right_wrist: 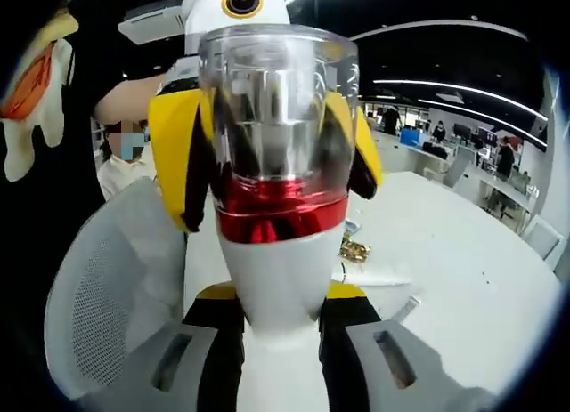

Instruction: Arrange the skincare products in the storage area until every visible bottle or jar stands upright without overlapping.

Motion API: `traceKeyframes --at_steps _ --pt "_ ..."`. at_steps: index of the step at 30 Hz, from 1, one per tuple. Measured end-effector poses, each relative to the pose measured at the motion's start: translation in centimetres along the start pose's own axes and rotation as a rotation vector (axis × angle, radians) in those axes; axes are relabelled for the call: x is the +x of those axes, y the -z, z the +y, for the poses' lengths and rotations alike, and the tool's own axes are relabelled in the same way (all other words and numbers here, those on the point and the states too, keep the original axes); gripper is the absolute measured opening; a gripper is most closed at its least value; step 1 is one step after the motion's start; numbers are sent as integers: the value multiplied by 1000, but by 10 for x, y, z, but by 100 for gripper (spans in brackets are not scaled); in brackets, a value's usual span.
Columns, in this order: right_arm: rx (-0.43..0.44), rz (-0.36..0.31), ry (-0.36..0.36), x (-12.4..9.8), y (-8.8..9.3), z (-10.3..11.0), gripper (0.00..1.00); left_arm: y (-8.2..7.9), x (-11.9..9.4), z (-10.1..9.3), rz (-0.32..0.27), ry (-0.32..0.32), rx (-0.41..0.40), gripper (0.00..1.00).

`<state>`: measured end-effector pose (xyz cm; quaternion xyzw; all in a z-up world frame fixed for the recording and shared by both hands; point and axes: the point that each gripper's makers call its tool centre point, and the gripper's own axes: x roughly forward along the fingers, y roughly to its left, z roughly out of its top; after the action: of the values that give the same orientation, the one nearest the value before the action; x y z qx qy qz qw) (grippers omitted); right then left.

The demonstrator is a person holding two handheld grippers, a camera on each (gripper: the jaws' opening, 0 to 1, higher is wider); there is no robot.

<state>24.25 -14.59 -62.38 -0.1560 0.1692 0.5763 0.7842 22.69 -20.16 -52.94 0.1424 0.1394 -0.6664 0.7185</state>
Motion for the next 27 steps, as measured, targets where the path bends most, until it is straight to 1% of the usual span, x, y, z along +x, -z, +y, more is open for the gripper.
traceKeyframes --at_steps 3,10,13,14,17,19,21,24,27 --pt "12 25 -7 6 15 -8 31 12 13 7 28 0 -14 26" --pt "38 71 1 17 50 -28 31 42 35 27 102 17 -23 26" --pt "42 98 1 18 64 -34 31 53 41 35 118 28 -35 26" --pt "44 102 1 18 66 -35 31 58 44 38 124 31 -43 26" --pt "47 121 5 18 81 -46 31 66 52 44 137 40 -45 26" --pt "56 126 8 18 87 -50 31 70 58 48 145 43 -48 26" --pt "58 132 16 21 95 -56 31 79 62 56 158 47 -48 26" --pt "63 140 25 24 105 -64 31 86 68 62 179 50 -40 26" --pt "70 136 30 24 107 -68 31 91 74 69 191 54 -39 26"
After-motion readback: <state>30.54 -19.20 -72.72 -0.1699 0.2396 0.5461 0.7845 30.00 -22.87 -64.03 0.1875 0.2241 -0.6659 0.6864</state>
